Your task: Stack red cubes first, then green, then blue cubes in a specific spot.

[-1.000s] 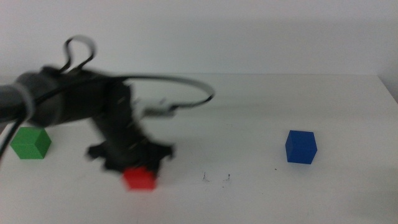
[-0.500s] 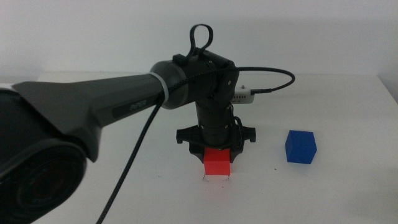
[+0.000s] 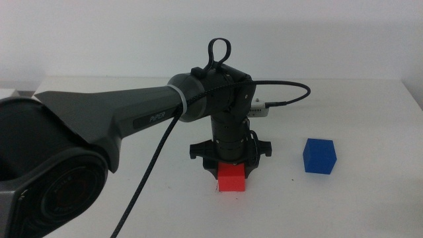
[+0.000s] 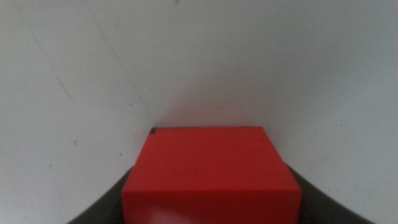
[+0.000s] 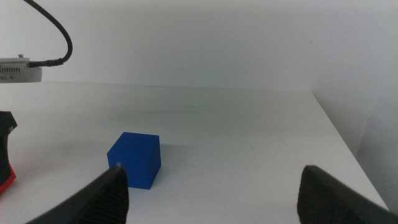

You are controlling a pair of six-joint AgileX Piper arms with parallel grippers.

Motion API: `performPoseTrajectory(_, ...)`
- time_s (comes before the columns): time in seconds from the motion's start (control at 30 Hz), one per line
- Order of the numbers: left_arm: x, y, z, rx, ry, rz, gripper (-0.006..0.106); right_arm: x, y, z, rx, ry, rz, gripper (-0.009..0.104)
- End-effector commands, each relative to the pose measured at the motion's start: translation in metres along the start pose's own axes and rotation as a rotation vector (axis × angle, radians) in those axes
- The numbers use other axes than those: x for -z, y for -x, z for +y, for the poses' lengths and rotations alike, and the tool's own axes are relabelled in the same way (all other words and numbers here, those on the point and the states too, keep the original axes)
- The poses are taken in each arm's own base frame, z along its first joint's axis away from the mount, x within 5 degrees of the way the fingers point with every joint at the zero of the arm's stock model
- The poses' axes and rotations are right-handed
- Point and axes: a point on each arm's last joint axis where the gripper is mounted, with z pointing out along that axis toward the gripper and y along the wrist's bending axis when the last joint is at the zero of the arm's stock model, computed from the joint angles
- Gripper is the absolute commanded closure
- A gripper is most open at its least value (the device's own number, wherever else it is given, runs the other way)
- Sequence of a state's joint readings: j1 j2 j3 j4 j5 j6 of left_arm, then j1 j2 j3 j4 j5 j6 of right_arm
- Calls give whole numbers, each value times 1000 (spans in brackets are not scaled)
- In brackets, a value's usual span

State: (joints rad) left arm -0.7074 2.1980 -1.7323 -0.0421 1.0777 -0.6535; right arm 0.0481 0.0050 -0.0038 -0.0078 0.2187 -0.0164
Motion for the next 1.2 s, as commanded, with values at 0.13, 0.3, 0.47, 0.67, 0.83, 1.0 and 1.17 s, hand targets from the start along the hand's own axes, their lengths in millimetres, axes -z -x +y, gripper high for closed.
performPoseTrajectory(0.13,-4,2,-2,-7,-4,-16,21,0,0,-1,8,-10,-11,2)
performPoseTrajectory(0.3,24,3,3,-103,-28,-45,7,0,0,-1,8,-10,-11,2)
performPoseTrajectory(0.47,98,5,33,-165,-46,-170,7,0,0,-1,8,-10,-11,2)
performPoseTrajectory(0.67,150,-3,142,-79,138,-235,7,0,0,-1,8,-10,-11,2)
performPoseTrajectory(0.83,152,-2,243,-9,160,-196,7,0,0,-1,8,-10,-11,2)
performPoseTrajectory(1.0,139,6,315,119,172,-168,7,0,0,-1,8,-10,-11,2)
performPoseTrajectory(1.17,119,13,351,145,170,-152,7,0,0,-1,8,-10,-11,2)
